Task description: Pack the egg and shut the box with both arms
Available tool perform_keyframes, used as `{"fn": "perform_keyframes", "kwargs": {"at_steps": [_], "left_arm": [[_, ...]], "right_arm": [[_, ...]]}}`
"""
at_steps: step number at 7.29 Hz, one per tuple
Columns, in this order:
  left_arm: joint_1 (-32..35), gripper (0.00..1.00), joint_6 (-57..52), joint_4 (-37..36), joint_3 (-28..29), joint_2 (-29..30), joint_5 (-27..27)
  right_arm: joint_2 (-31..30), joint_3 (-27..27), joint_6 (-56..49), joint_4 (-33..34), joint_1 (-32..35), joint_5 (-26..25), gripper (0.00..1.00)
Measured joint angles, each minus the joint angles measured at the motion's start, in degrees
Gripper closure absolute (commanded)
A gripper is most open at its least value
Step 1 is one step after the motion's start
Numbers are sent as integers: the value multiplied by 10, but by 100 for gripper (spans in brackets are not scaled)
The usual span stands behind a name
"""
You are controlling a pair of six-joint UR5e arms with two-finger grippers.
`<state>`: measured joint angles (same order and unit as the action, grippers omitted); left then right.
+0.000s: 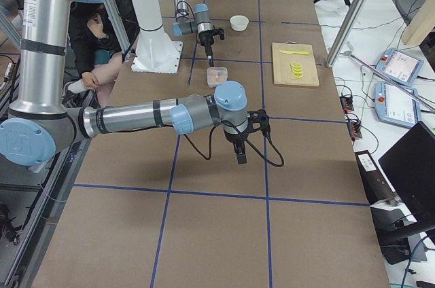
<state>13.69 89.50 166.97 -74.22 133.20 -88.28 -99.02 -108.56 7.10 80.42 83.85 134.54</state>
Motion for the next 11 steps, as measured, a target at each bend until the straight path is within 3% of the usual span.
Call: {"fn": "perform_keyframes", "kwargs": {"at_steps": [3, 5, 7, 9, 11], "left_arm": [[50, 0, -41, -162, -109, -36, -96], [110, 0, -121, -328, -208, -86, -162], [187, 0, -258, -497, -281, -131, -185], [271, 0, -441, -574, -326, -205, -197], [402, 0, -666, -585, -342, -305, -256]], "right_arm": [[1, -1, 5, 0, 0, -1, 0], [0, -2, 10, 0, 0, -2, 0], [0, -2, 17, 0, 0, -1, 0], [0, 0, 20, 1, -1, 1, 0], [1, 0, 21, 1, -1, 4, 0]]}}
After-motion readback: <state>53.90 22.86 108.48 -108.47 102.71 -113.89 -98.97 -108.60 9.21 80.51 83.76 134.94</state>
